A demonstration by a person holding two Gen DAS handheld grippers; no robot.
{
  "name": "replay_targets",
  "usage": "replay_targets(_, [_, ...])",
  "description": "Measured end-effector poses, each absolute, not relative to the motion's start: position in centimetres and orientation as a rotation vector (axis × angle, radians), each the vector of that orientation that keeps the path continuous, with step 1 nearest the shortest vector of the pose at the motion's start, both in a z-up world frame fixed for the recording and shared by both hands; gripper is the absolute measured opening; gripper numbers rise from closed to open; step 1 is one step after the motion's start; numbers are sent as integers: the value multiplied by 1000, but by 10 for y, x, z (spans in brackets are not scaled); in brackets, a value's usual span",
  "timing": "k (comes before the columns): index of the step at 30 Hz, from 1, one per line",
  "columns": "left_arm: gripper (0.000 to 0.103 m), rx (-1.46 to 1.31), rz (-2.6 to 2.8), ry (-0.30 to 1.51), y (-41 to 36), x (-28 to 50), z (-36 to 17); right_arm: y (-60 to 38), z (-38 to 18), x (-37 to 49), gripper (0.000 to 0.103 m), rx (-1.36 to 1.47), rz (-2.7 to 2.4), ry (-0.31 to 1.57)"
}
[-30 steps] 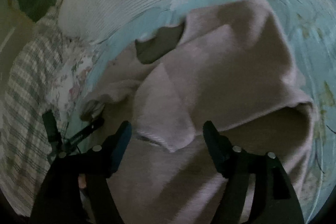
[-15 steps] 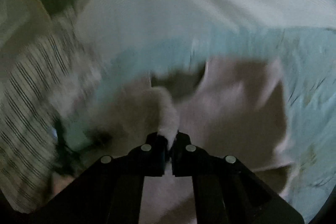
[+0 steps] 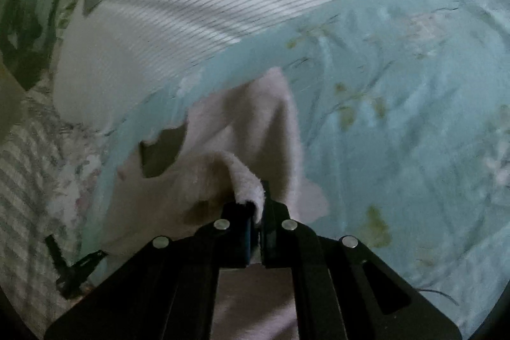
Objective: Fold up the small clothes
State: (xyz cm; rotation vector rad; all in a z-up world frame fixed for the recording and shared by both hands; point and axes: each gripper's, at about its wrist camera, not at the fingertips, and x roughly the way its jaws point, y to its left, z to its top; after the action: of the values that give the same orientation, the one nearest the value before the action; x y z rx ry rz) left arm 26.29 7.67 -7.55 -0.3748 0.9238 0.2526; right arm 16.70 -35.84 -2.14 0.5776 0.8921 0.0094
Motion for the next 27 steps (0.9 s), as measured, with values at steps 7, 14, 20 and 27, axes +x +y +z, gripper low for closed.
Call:
replay_targets(7, [5,-304,228,927,67,252,-75,-362,7,141,57,468,-151,895])
replay_targets(14, [54,-300,300,900,87,229,-80,-257,46,189,72,423,317,890])
replay_targets(20, [55,-382,258,849,95,219,-83,-125,-4,288,73,374,667,1072])
replay_targets(27, [65,-369,212,848,94,225,-87,-32,-62,385,73,127,769,1261])
